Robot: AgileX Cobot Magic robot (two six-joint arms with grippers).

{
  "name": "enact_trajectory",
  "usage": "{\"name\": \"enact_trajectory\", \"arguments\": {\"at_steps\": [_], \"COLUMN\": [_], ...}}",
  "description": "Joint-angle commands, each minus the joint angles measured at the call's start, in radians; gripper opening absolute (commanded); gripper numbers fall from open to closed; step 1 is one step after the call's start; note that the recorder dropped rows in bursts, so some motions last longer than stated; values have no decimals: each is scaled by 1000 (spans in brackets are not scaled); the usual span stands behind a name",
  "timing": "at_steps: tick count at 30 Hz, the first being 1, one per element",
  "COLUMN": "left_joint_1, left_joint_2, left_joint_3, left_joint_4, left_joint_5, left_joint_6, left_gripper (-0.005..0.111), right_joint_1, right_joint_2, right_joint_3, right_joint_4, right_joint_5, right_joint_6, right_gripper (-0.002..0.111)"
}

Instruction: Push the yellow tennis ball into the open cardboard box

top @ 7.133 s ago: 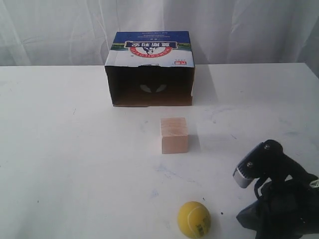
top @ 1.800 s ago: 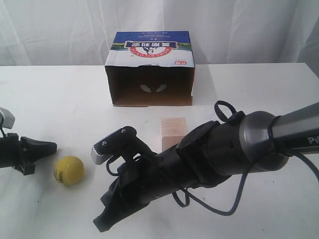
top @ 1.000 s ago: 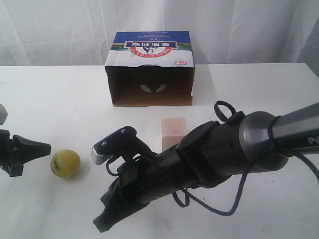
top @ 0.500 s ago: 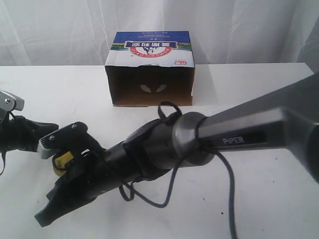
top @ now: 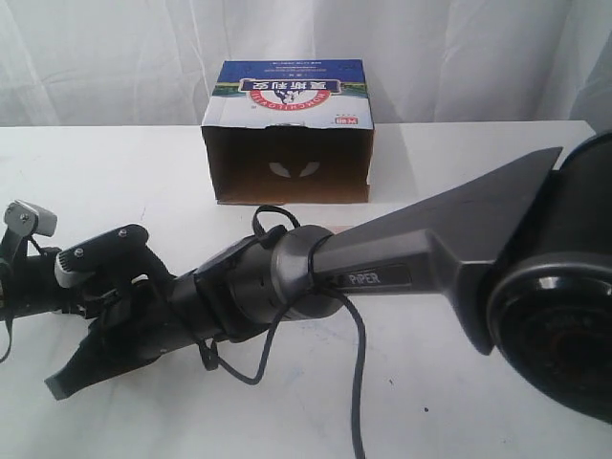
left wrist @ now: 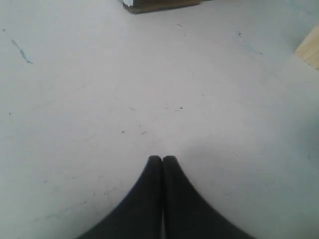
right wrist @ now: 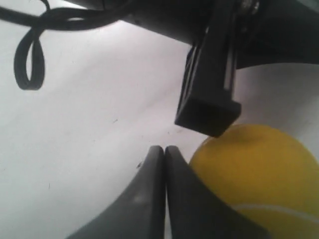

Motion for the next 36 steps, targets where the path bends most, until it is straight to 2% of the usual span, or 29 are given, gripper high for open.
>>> {"name": "enact_trajectory", "arguments": {"at_steps": [1,8,16,20,23,25,29,36], "left_joint_1": [1,1,1,1,1,1,1,1], "left_joint_2": [-4,-4,-4,-4,-4,-4,-4,-4], "left_joint_3": [-1,-1,-1,-1,-1,-1,-1,-1], "left_joint_4": [-25,-162,-174,-185,-185,-185,-185,-177], "left_joint_5": [-14,-14,-14,-14,-14,-14,-14,-14], "left_joint_6": [23,67,93,94,94,94,94,94], "left_gripper": [0,0,0,0,0,0,0,0], "right_joint_1": [1,1,-19,-31,-7,18,70,79], "right_joint_2": [-3,-3,-59,-120,-140,-140,-140,-140], "right_joint_3": [-2,-2,-2,-2,-2,5,25,51], "right_joint_4": [-11,-34,-62,-62,-58,-58,-58,-45], "right_joint_5": [-79,-173,-307,-246,-129,-122,-239,-462], "right_joint_6": [-1,-6,-84,-91,-72,-30,-28,-30], "right_gripper": [0,0,0,0,0,0,0,0]}}
